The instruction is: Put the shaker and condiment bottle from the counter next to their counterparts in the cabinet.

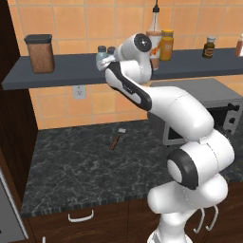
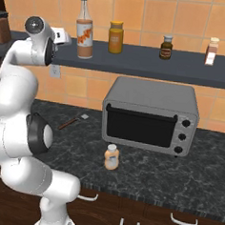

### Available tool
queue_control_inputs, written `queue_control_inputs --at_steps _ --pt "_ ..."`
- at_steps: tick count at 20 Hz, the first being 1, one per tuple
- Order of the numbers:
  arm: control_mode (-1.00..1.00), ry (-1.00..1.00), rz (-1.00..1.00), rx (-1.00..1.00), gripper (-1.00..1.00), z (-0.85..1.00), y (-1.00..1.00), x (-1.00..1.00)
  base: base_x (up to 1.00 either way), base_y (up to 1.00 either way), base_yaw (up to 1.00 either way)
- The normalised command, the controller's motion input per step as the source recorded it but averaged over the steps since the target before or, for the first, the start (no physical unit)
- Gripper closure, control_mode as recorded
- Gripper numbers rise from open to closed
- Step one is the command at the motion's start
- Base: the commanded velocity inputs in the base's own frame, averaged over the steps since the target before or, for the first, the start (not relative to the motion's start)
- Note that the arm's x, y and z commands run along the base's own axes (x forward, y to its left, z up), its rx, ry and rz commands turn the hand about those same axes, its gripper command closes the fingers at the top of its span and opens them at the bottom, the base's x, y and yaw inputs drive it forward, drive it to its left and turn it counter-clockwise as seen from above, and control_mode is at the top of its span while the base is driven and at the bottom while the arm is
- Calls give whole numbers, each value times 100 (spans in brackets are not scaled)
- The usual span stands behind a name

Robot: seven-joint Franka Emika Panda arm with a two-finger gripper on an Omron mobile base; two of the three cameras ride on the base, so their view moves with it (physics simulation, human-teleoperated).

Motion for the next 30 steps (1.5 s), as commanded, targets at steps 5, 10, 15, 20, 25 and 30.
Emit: queue_control_inputs --at_steps 5,10,15,20,25,30 --pt "-100 0 0 -1 100 0 0 14 0 0 0" --pt "-100 0 1 -3 100 -7 0 9 0 0 0" --pt "-100 0 1 -4 -100 -8 0 4 0 0 0" --pt "-100 0 0 -2 -100 0 0 2 0 0 0" --pt "-100 0 0 -1 -100 0 0 0 0 0 0" --pt "-100 0 0 -1 -100 0 0 -37 0 0 0"
